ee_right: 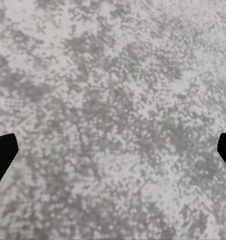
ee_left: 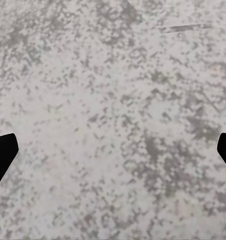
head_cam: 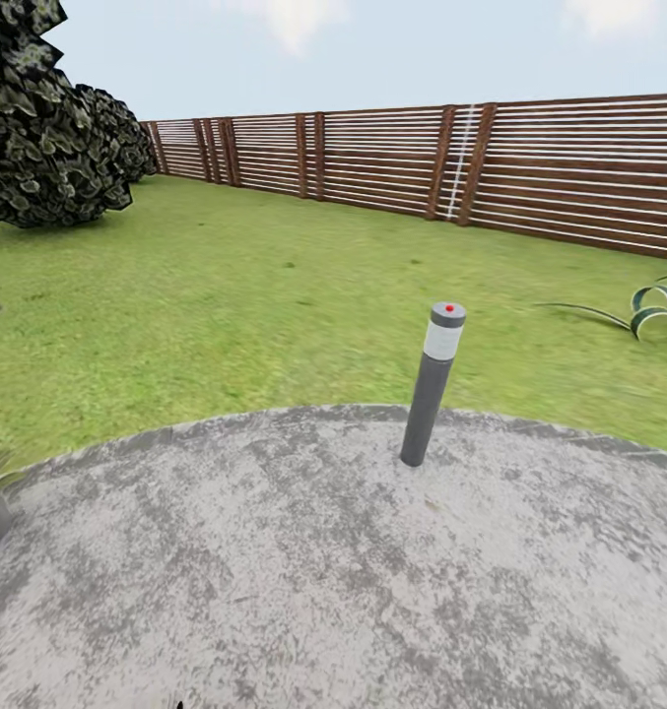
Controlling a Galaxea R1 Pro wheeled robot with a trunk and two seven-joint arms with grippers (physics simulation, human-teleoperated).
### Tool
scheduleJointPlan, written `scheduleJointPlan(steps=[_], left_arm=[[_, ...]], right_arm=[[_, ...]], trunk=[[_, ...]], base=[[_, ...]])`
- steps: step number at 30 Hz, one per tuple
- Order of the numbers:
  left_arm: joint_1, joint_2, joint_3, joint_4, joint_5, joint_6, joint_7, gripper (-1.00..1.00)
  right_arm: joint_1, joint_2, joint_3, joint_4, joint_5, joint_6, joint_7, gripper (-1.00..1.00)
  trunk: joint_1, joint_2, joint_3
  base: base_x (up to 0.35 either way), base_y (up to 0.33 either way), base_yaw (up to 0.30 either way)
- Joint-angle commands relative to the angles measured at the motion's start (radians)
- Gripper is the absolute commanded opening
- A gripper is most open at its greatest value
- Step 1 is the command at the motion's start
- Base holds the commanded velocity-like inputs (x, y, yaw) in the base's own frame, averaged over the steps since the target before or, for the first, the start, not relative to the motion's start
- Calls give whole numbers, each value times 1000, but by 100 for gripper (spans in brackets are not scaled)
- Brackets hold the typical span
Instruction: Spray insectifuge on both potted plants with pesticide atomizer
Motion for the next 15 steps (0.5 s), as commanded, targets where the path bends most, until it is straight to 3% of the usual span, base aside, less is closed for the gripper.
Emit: scheduleJointPlan(steps=[1, 15], left_arm=[[-1, 0, 1, 1, 0, -4, 0, 100], [-1, 0, 1, 2, 0, -4, 0, 100]], right_arm=[[0, 0, -2, 0, 11, -2, -4, 100], [0, 0, -2, 0, 11, -2, -4, 100]], trunk=[[0, 0, -1], [0, 0, -1]], base=[[337, 65, 273], [337, 58, 273]])
